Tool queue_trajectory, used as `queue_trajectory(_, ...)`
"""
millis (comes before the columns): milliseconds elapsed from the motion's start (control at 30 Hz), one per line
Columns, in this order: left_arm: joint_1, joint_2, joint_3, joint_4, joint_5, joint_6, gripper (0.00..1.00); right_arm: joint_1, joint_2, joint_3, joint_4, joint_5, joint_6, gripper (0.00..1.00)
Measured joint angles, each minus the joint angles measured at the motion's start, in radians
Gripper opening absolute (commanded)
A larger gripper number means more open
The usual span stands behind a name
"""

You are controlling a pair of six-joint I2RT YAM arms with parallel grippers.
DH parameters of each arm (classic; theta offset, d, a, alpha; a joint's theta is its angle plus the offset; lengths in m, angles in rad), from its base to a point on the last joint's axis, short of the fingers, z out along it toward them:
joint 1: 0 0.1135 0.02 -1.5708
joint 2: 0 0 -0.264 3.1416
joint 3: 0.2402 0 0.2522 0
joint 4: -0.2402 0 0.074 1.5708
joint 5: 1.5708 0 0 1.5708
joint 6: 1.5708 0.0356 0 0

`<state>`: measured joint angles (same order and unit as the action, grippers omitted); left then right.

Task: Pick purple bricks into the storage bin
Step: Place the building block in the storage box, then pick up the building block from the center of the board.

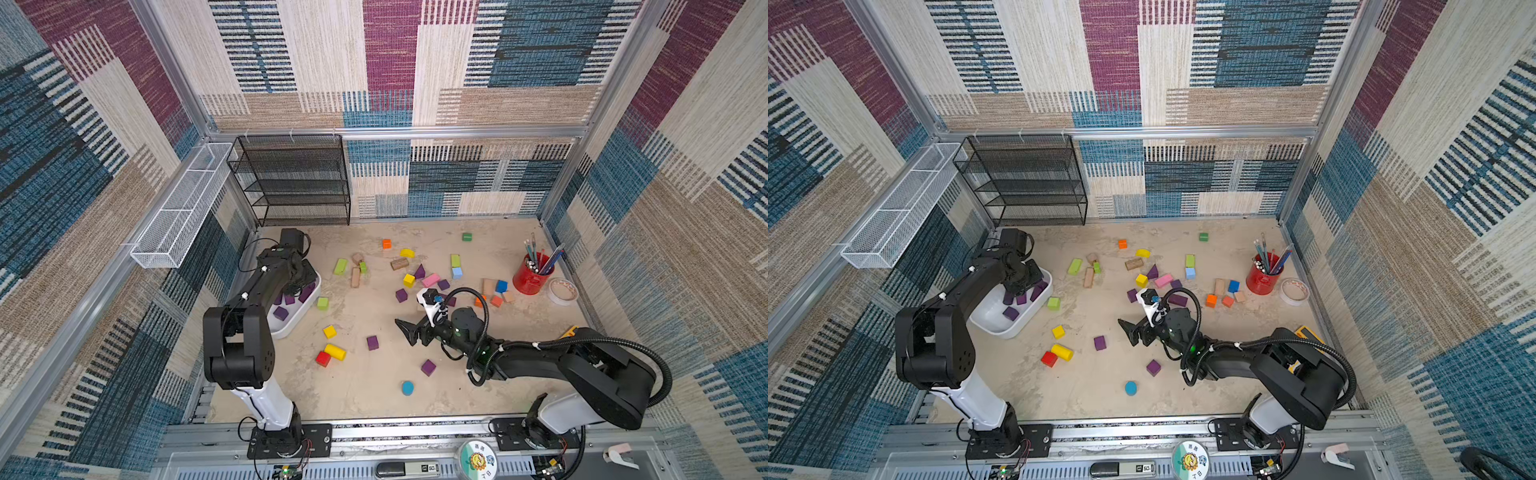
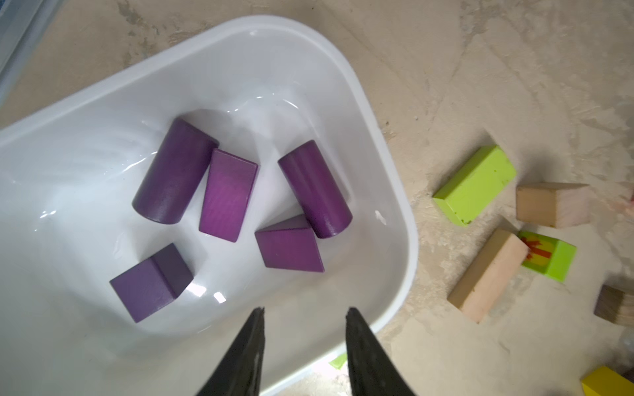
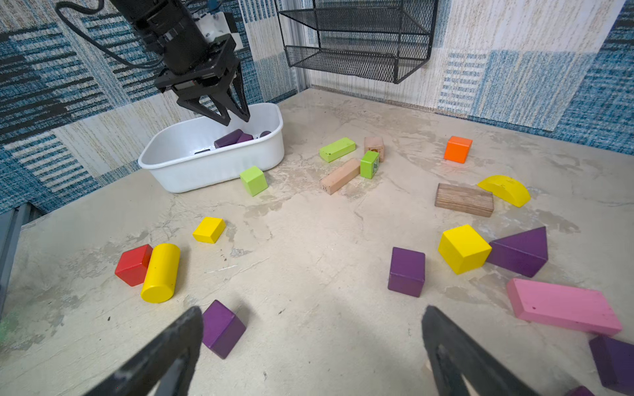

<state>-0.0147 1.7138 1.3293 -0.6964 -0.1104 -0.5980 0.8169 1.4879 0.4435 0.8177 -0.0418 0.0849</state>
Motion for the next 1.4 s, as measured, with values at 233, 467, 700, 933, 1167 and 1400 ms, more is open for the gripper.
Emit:
queue_trajectory(233,-0.039,-0.049,-0.002,-0.001,-0.032,0.014,0.42,0.000,0.013,0.009,0.000,0.002,0.000,1.00)
queue_trajectory(467,-0.112,-0.064,-0.002,-0.004,-0.066,0.045,0.42,0.000,0.022,0.017,-0.007,0.026,0.002,1.00)
queue_trajectory(700,-0.192,-0.071,-0.001,-0.025,-0.084,0.063,0.42,0.000,0.023,0.019,-0.015,0.045,0.009,0.99)
queue_trajectory(933,-0.262,-0.071,0.003,-0.044,-0.089,0.077,0.42,0.000,0.015,0.019,-0.016,0.062,0.016,1.00)
queue_trajectory(1167,-0.307,-0.082,-0.013,-0.068,-0.042,0.063,0.42,0.000,-0.002,0.020,-0.029,0.098,0.027,0.99)
queue_trajectory(1400,-0.325,-0.127,-0.056,-0.093,0.011,-0.007,0.42,0.000,-0.010,0.034,-0.079,0.156,0.053,1.00)
